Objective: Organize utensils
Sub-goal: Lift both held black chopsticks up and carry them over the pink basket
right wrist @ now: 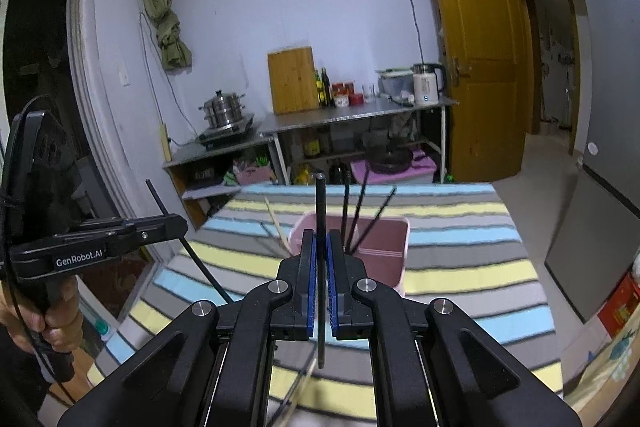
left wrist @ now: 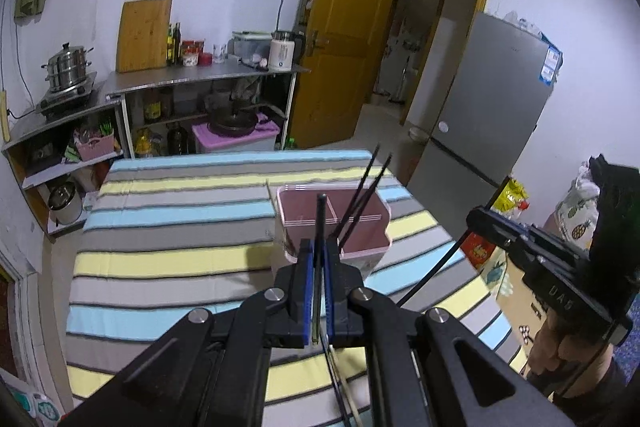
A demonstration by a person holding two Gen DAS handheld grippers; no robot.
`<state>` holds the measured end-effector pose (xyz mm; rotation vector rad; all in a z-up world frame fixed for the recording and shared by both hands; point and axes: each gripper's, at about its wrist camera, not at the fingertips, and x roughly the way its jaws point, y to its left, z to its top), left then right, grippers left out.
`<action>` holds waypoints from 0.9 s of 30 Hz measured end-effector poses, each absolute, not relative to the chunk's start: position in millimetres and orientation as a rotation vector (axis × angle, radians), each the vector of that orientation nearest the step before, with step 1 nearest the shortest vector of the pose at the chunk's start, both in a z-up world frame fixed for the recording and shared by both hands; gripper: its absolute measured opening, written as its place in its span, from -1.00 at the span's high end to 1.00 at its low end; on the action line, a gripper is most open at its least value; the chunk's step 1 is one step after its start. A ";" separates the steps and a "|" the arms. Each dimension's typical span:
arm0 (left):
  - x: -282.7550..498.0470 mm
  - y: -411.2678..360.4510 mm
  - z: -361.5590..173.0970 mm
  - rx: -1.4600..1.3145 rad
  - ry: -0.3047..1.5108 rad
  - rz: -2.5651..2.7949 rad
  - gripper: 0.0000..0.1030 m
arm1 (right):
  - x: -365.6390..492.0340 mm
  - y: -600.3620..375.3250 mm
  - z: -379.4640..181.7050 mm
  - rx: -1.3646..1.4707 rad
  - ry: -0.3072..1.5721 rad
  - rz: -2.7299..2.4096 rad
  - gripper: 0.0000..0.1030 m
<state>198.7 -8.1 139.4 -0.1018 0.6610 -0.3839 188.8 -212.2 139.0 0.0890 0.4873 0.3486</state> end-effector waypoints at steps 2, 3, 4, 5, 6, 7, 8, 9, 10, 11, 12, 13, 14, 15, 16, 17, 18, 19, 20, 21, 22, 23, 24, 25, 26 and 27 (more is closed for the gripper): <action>202.9 -8.3 149.0 -0.106 0.642 -0.385 0.89 | 192.0 -211.2 148.9 0.098 0.462 0.348 0.91; 205.3 -8.3 156.1 -0.107 0.627 -0.386 0.89 | 194.1 -210.3 155.0 0.101 0.446 0.349 0.91; 207.8 -8.0 161.9 -0.109 0.615 -0.387 0.89 | 195.7 -209.3 159.3 0.100 0.436 0.349 0.91; 210.1 -8.0 167.2 -0.111 0.603 -0.387 0.89 | 197.2 -208.0 163.4 0.099 0.426 0.348 0.91; 212.6 -7.4 170.3 -0.112 0.593 -0.387 0.89 | 199.3 -206.8 167.4 0.099 0.416 0.348 0.91; 216.0 -7.5 175.8 -0.113 0.582 -0.385 0.89 | 201.8 -205.4 171.6 0.099 0.406 0.347 0.91; 219.4 -7.3 179.3 -0.116 0.573 -0.384 0.89 | 203.3 -204.4 173.8 0.100 0.398 0.346 0.91; 221.8 -6.1 182.3 -0.119 0.567 -0.384 0.89 | 206.9 -203.9 177.3 0.105 0.388 0.342 0.91; 225.7 -6.3 185.2 -0.121 0.561 -0.383 0.89 | 209.6 -203.2 179.1 0.108 0.384 0.341 0.91; 229.2 -6.7 186.8 -0.119 0.557 -0.381 0.89 | 212.9 -202.1 180.8 0.111 0.380 0.340 0.91; 232.2 -7.9 187.9 -0.115 0.553 -0.378 0.89 | 216.6 -201.3 182.1 0.113 0.376 0.338 0.91; 236.2 -8.5 187.9 -0.111 0.552 -0.375 0.89 | 220.7 -200.4 183.0 0.112 0.375 0.334 0.91; 240.8 -9.2 188.5 -0.109 0.553 -0.373 0.89 | 224.3 -200.0 183.2 0.112 0.375 0.331 0.91; 243.8 -9.4 188.1 -0.108 0.551 -0.373 0.89 | 227.8 -199.1 183.4 0.112 0.373 0.328 0.91; 246.8 -9.1 188.2 -0.107 0.549 -0.371 0.89 | 231.4 -198.2 182.9 0.112 0.372 0.324 0.91; 251.4 -9.3 187.3 -0.108 0.549 -0.368 0.89 | 234.2 -197.5 181.9 0.112 0.372 0.320 0.91; 256.2 -9.6 185.9 -0.109 0.551 -0.366 0.89 | 238.6 -196.9 180.2 0.114 0.372 0.315 0.91; 259.8 -10.3 184.4 -0.109 0.552 -0.364 0.89 | 239.9 -196.2 178.3 0.116 0.373 0.314 0.91; 262.7 -10.4 182.1 -0.109 0.553 -0.361 0.89 | 242.5 -196.0 176.1 0.118 0.375 0.311 0.91; 266.3 -11.4 180.3 -0.108 0.553 -0.359 0.89 | 245.0 -196.2 173.4 0.120 0.377 0.308 0.91; 268.2 -13.1 179.0 -0.105 0.552 -0.359 0.89 | 247.4 -195.7 170.0 0.122 0.378 0.304 0.91; 272.0 -14.3 176.2 -0.104 0.553 -0.359 0.89 | 249.4 -196.3 167.7 0.125 0.379 0.301 0.91; 275.2 -15.5 175.1 -0.104 0.555 -0.360 0.89 | 251.9 -196.7 165.5 0.128 0.380 0.300 0.91; 277.3 -16.4 172.8 -0.103 0.556 -0.362 0.89 | 255.4 -196.3 163.0 0.130 0.384 0.299 0.91; 279.9 -17.8 170.6 -0.100 0.557 -0.362 0.89 | 258.2 -195.5 161.6 0.129 0.386 0.295 0.91; 282.1 -18.5 167.9 -0.097 0.559 -0.362 0.89 | 260.5 -195.3 159.8 0.127 0.387 0.290 0.91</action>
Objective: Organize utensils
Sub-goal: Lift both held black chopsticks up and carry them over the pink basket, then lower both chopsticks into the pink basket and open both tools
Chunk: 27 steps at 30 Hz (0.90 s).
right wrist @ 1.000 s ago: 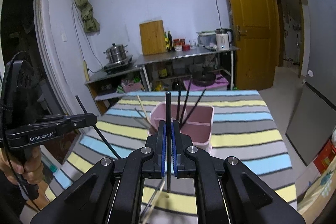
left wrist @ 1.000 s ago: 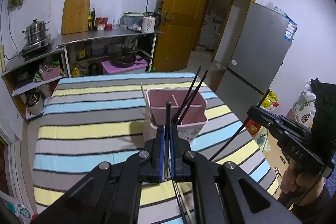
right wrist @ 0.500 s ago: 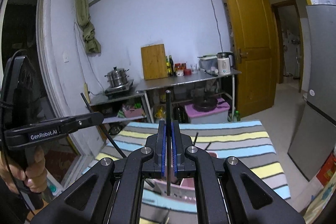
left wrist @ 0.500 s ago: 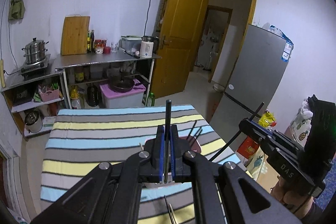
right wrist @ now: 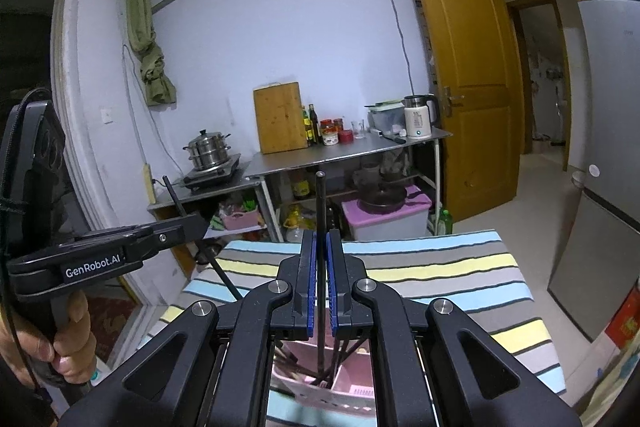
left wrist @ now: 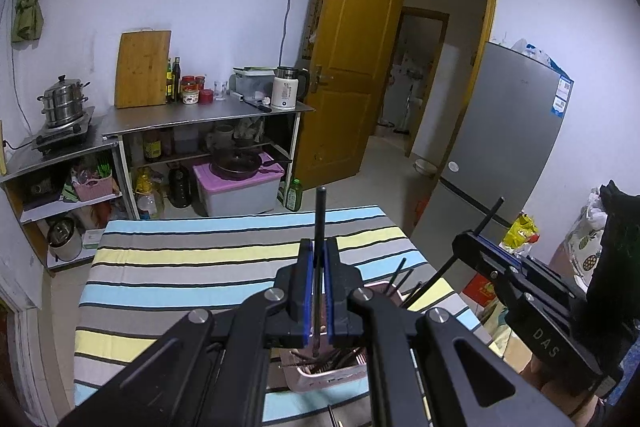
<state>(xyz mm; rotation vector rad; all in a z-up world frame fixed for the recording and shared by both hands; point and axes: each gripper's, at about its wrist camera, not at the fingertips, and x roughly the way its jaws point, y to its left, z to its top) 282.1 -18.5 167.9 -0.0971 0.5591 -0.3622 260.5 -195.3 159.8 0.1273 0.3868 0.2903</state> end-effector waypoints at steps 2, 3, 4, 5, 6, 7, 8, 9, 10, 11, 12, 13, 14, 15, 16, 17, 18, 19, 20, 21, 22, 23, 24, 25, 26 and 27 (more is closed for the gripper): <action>286.3 -20.1 162.9 -0.093 0.562 -0.361 0.89 | 265.1 -195.7 155.9 0.129 0.389 0.288 0.91; 288.7 -20.4 159.2 -0.093 0.566 -0.360 0.89 | 267.1 -195.6 153.6 0.131 0.391 0.287 0.91; 290.5 -20.6 155.4 -0.094 0.571 -0.359 0.89 | 268.8 -195.0 151.4 0.128 0.393 0.285 0.91; 292.3 -20.1 152.8 -0.096 0.575 -0.358 0.89 | 269.8 -193.3 149.8 0.123 0.392 0.283 0.91; 294.2 -19.9 149.1 -0.099 0.580 -0.359 0.89 | 270.8 -192.2 146.6 0.120 0.395 0.287 0.91; 296.3 -20.5 146.5 -0.100 0.585 -0.360 0.89 | 272.1 -191.0 144.9 0.119 0.398 0.290 0.91; 298.0 -20.8 143.2 -0.099 0.591 -0.359 0.89 | 273.1 -189.6 142.0 0.113 0.404 0.289 0.91; 299.3 -21.1 139.3 -0.097 0.598 -0.358 0.89 | 274.1 -187.5 138.0 0.106 0.414 0.288 0.91; 300.9 -22.3 136.4 -0.096 0.606 -0.357 0.89 | 275.3 -185.6 135.5 0.100 0.421 0.287 0.91; 302.1 -21.9 133.1 -0.098 0.614 -0.356 0.89 | 275.7 -184.0 132.2 0.090 0.427 0.284 0.91; 303.3 -21.6 130.0 -0.100 0.621 -0.356 0.89 | 276.6 -182.8 128.9 0.083 0.434 0.284 0.91; 304.1 -21.9 127.8 -0.101 0.626 -0.355 0.89 | 276.9 -181.6 125.4 0.079 0.442 0.283 0.91; 304.5 -22.0 124.4 -0.104 0.633 -0.354 0.89 | 276.1 -181.7 124.4 0.076 0.433 0.278 0.91; 305.2 -22.1 120.8 -0.108 0.643 -0.355 0.89 | 275.5 -181.7 124.6 0.071 0.430 0.274 0.91; 306.6 -22.3 117.8 -0.109 0.653 -0.354 0.89 | 275.5 -181.1 125.2 0.069 0.432 0.275 0.91; 307.7 -23.0 114.9 -0.108 0.661 -0.352 0.89 | 275.7 -180.2 125.9 0.063 0.433 0.273 0.91; 307.9 -22.9 111.6 -0.109 0.668 -0.350 0.89 | 275.1 -179.7 125.9 0.055 0.432 0.269 0.91; 308.7 -22.7 109.0 -0.113 0.677 -0.349 0.89 | 275.2 -179.4 126.1 0.048 0.433 0.263 0.91; 309.1 -22.7 106.2 -0.119 0.686 -0.348 0.89 | 275.9 -179.7 126.2 0.046 0.434 0.259 0.91; 309.4 -22.6 103.9 -0.121 0.693 -0.346 0.89 | 275.6 -179.1 126.9 0.042 0.437 0.251 0.91; 310.4 -22.0 101.9 -0.121 0.698 -0.343 0.88 | 277.1 -178.2 126.9 0.038 0.440 0.248 0.91; 310.2 -22.5 100.0 -0.119 0.704 -0.342 0.88 | 277.4 -177.8 127.2 0.032 0.441 0.246 0.91; 310.9 -23.3 98.8 -0.118 0.708 -0.340 0.88 | 277.0 -176.5 127.8 0.026 0.442 0.248 0.91; 310.6 -24.4 98.2 -0.115 0.711 -0.340 0.88 | 276.2 -174.4 127.9 0.015 0.440 0.252 0.91; 309.8 -25.2 97.5 -0.110 0.712 -0.340 0.88 | 276.2 -171.9 128.4 0.005 0.438 0.253 0.91; 309.1 -25.9 97.0 -0.106 0.713 -0.340 0.88 | 275.9 -170.2 128.8 -0.005 0.438 0.248 0.91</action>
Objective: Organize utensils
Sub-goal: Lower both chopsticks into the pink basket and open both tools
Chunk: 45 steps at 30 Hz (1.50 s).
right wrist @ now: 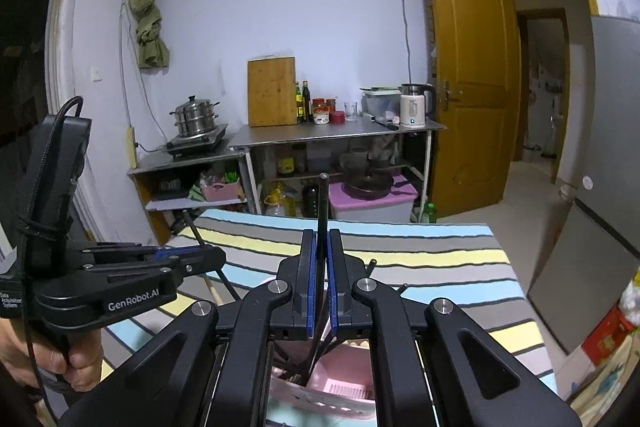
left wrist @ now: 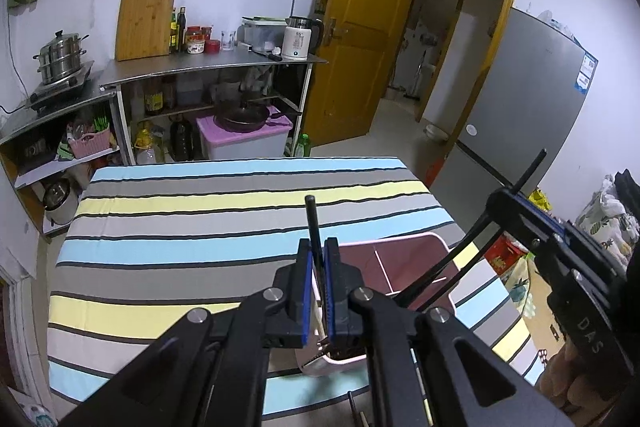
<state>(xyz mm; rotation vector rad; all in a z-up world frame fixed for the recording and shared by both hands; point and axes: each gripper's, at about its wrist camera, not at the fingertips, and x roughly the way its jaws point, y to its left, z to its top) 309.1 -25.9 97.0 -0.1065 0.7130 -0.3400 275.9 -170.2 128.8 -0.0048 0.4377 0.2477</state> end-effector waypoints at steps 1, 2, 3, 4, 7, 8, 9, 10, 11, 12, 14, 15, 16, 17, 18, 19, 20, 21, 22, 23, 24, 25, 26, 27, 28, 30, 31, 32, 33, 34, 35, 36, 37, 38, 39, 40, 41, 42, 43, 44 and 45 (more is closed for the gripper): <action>308.8 -25.9 97.0 -0.105 0.711 -0.339 0.88 | 275.7 -170.7 128.2 -0.005 0.439 0.245 0.90; 308.3 -26.4 97.4 -0.102 0.710 -0.339 0.87 | 276.2 -171.6 128.3 -0.004 0.441 0.243 0.90; 308.1 -26.9 97.7 -0.101 0.712 -0.338 0.87 | 276.8 -172.6 128.8 -0.003 0.445 0.242 0.90; 308.4 -27.0 97.0 -0.102 0.711 -0.337 0.87 | 277.5 -172.9 128.5 -0.005 0.449 0.242 0.90; 307.4 -25.2 96.5 -0.103 0.715 -0.332 0.83 | 279.2 -174.2 129.5 -0.011 0.460 0.249 0.86; 309.2 -22.5 95.5 -0.105 0.717 -0.332 0.80 | 279.1 -174.4 129.6 -0.010 0.463 0.251 0.86; 308.3 -22.3 95.2 -0.105 0.718 -0.330 0.79 | 278.8 -174.9 129.7 -0.012 0.465 0.250 0.86; 307.4 -21.5 94.8 -0.105 0.718 -0.330 0.78 | 278.3 -174.9 129.7 -0.013 0.467 0.250 0.86; 306.7 -20.8 94.8 -0.104 0.718 -0.329 0.77 | 278.0 -175.0 130.0 -0.012 0.468 0.252 0.86; 307.0 -19.6 95.1 -0.103 0.719 -0.328 0.76 | 277.7 -175.3 130.2 -0.011 0.470 0.254 0.85; 305.1 -19.0 96.7 -0.101 0.716 -0.327 0.69 | 277.4 -175.6 131.4 -0.014 0.476 0.257 0.83; 303.8 -18.6 98.1 -0.101 0.713 -0.327 0.67 | 277.0 -175.7 131.8 -0.017 0.476 0.256 0.81; 304.0 -17.1 99.2 -0.100 0.710 -0.327 0.63 | 275.4 -175.9 133.5 -0.019 0.472 0.257 0.80; 302.9 -16.2 100.6 -0.099 0.705 -0.326 0.61 | 274.7 -176.2 133.8 -0.019 0.470 0.257 0.79; 301.0 -15.4 102.8 -0.096 0.699 -0.325 0.60 | 273.2 -176.6 135.0 -0.020 0.467 0.256 0.78; 299.6 -14.2 104.9 -0.094 0.693 -0.325 0.59 | 271.1 -177.4 136.2 -0.021 0.462 0.256 0.78; 298.0 -13.0 107.1 -0.092 0.687 -0.326 0.59 | 269.2 -178.1 137.4 -0.021 0.459 0.258 0.77; 295.5 -11.9 109.5 -0.090 0.681 -0.325 0.59 | 266.2 -179.4 139.5 -0.020 0.454 0.260 0.77; 292.6 -11.8 111.2 -0.088 0.675 -0.323 0.58 | 263.2 -180.4 139.8 -0.018 0.450 0.261 0.77; 288.7 -9.9 113.9 -0.086 0.666 -0.322 0.58 | 260.5 -182.4 140.7 -0.014 0.446 0.262 0.77; 285.3 -7.8 116.1 -0.085 0.659 -0.321 0.57 | 256.4 -185.7 142.1 -0.006 0.443 0.261 0.77; 282.3 -7.2 117.6 -0.086 0.654 -0.320 0.57 | 254.0 -189.8 142.6 0.001 0.441 0.261 0.76; 276.8 -4.5 119.7 -0.090 0.646 -0.322 0.57 | 249.7 -193.3 142.9 0.011 0.438 0.261 0.76; 271.9 -3.2 121.0 -0.095 0.640 -0.322 0.57 | 246.6 -196.3 142.7 0.019 0.437 0.261 0.76; 266.6 -1.2 122.2 -0.101 0.633 -0.324 0.56 | 241.7 -199.5 142.1 0.027 0.438 0.263 0.76; 255.7 2.6 121.2 -0.115 0.625 -0.326 0.51 | 231.0 -204.0 138.0 0.032 0.443 0.263 0.76; 249.8 4.4 120.7 -0.119 0.620 -0.325 0.49 | 227.9 -204.2 136.7 0.034 0.446 0.263 0.76; 244.7 5.4 119.9 -0.120 0.617 -0.325 0.49 | 221.8 -206.4 133.4 0.038 0.451 0.263 0.76; 238.0 6.5 118.1 -0.120 0.614 -0.324 0.49 | 215.9 -208.3 130.2 0.043 0.456 0.264 0.76; 232.7 6.5 116.6 -0.120 0.612 -0.325 0.49 | 211.8 -210.3 128.4 0.046 0.459 0.264 0.76; 226.1 6.8 114.9 -0.120 0.609 -0.324 0.49 | 206.2 -212.5 125.4 0.051 0.462 0.263 0.76; 218.0 7.8 112.6 -0.118 0.604 -0.325 0.49 | 201.0 -214.8 122.6 0.056 0.466 0.263 0.76; 210.9 8.1 110.8 -0.116 0.597 -0.328 0.49 | 195.2 -217.3 120.1 0.063 0.470 0.264 0.76; 204.2 8.2 109.1 -0.112 0.593 -0.326 0.49 | 189.1 -219.1 117.2 0.068 0.472 0.265 0.76; 197.7 8.4 107.1 -0.110 0.590 -0.324 0.49 | 182.5 -220.7 113.8 0.071 0.476 0.265 0.76; 189.9 9.0 104.0 -0.110 0.590 -0.324 0.49 | 178.1 -221.9 111.4 0.072 0.479 0.264 0.76; 183.9 8.6 101.7 -0.111 0.590 -0.324 0.49 | 173.0 -223.7 108.7 0.075 0.485 0.263 0.76; 179.1 8.9 99.4 -0.110 0.590 -0.323 0.49 | 166.2 -225.1 104.7 0.081 0.490 0.264 0.75; 171.8 9.0 95.7 -0.108 0.590 -0.323 0.49 | 161.8 -226.0 102.6 0.083 0.493 0.264 0.75; 166.1 8.7 93.0 -0.106 0.590 -0.322 0.49 | 156.8 -226.7 100.3 0.086 0.498 0.264 0.75; 160.7 8.6 90.0 -0.104 0.591 -0.322 0.49 | 152.7 -226.9 98.3 0.090 0.502 0.266 0.75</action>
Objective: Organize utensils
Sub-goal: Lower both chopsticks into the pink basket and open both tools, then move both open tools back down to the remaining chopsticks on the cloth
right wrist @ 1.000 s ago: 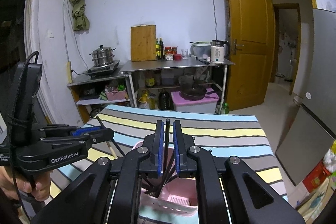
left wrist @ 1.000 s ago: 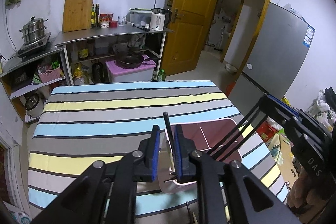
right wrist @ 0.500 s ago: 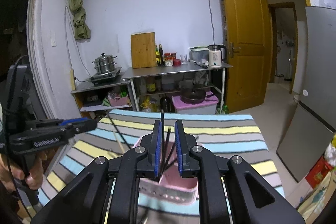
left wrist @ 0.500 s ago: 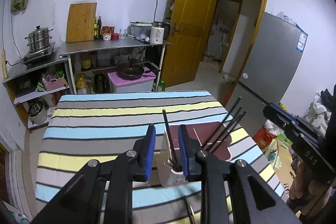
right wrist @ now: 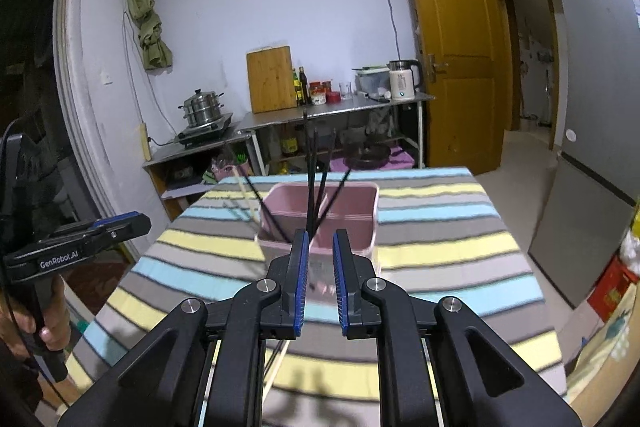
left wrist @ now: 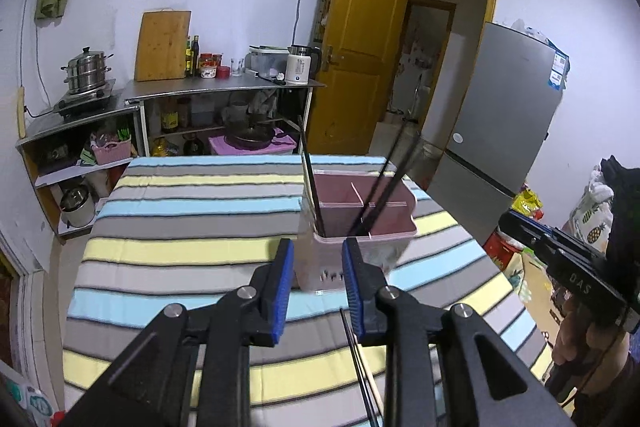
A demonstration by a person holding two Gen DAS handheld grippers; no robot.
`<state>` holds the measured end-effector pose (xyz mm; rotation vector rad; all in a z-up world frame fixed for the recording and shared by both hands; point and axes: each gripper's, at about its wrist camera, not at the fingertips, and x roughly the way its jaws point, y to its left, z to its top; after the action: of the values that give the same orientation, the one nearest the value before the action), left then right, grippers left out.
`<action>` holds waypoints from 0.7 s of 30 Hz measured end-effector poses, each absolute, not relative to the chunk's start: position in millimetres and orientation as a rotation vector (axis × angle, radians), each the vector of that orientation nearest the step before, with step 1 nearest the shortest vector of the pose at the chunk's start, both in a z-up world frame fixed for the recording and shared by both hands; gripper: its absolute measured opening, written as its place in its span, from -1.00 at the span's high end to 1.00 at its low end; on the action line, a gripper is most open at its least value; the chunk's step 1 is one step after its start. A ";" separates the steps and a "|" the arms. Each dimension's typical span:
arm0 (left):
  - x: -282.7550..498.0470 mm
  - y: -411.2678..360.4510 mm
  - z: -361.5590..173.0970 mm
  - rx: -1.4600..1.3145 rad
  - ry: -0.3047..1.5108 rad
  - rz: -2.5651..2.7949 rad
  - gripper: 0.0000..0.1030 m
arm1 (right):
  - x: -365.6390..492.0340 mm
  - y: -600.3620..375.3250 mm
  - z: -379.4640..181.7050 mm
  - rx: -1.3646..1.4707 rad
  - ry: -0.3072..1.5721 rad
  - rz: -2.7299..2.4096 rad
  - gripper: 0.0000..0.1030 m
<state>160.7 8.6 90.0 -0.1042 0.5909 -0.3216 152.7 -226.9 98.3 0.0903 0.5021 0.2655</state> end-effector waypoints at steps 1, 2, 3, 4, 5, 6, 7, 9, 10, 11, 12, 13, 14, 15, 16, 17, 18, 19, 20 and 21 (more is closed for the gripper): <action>157.2 8.5 87.7 -0.104 0.594 -0.320 0.49 | 147.6 -226.4 95.6 0.093 0.508 0.269 0.75; 152.7 8.3 84.1 -0.104 0.599 -0.320 0.49 | 143.2 -226.4 93.0 0.093 0.511 0.270 0.75; 148.6 8.1 80.4 -0.105 0.604 -0.322 0.49 | 137.4 -225.9 89.4 0.093 0.517 0.270 0.75; 144.1 8.3 76.6 -0.106 0.608 -0.322 0.49 | 133.7 -225.9 87.2 0.093 0.521 0.272 0.75; 141.1 7.9 74.8 -0.106 0.610 -0.321 0.49 | 129.5 -226.2 83.9 0.094 0.527 0.274 0.75; 136.5 7.6 72.1 -0.107 0.613 -0.322 0.49 | 124.6 -226.8 80.5 0.095 0.534 0.275 0.76; 133.1 6.9 69.4 -0.110 0.616 -0.323 0.49 | 121.3 -226.9 77.3 0.097 0.538 0.275 0.75; 127.5 6.4 63.8 -0.113 0.625 -0.326 0.49 | 114.2 -226.8 69.2 0.100 0.554 0.276 0.75; 124.2 5.7 60.8 -0.112 0.628 -0.327 0.49 | 111.4 -227.2 66.0 0.099 0.559 0.275 0.75; 122.1 5.0 57.4 -0.110 0.633 -0.329 0.49 | 109.1 -226.9 62.3 0.100 0.566 0.274 0.75; 119.2 3.6 54.1 -0.108 0.638 -0.330 0.49 | 106.7 -226.9 58.2 0.102 0.576 0.274 0.75; 116.8 2.0 51.2 -0.106 0.643 -0.332 0.49 | 105.6 -226.1 55.8 0.104 0.581 0.273 0.75; 115.3 1.2 47.9 -0.104 0.649 -0.334 0.49 | 104.1 -226.0 52.7 0.106 0.589 0.271 0.75; 113.5 -0.1 44.7 -0.104 0.654 -0.336 0.49 | 103.3 -226.4 50.2 0.110 0.595 0.269 0.75; 112.4 -1.0 41.7 -0.106 0.661 -0.339 0.49 | 101.8 -227.5 48.1 0.114 0.600 0.268 0.75; 111.3 -2.4 39.2 -0.106 0.668 -0.341 0.49 | 100.9 -227.6 45.8 0.117 0.606 0.268 0.75; 111.3 -3.2 36.3 -0.106 0.675 -0.344 0.49 | 99.6 -227.5 43.5 0.119 0.611 0.266 0.75; 110.2 -4.7 33.5 -0.105 0.681 -0.345 0.49 | 99.3 -228.4 42.2 0.121 0.615 0.264 0.75; 109.2 -7.2 30.7 -0.104 0.687 -0.346 0.49 | 99.6 -229.0 41.1 0.123 0.619 0.264 0.75; 108.1 -10.0 28.0 -0.104 0.693 -0.347 0.49 | 99.4 -230.0 39.7 0.125 0.622 0.263 0.75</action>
<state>108.1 -10.0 28.0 -0.1039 0.6934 -0.3475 99.4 -230.0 39.7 0.1253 0.6224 0.2633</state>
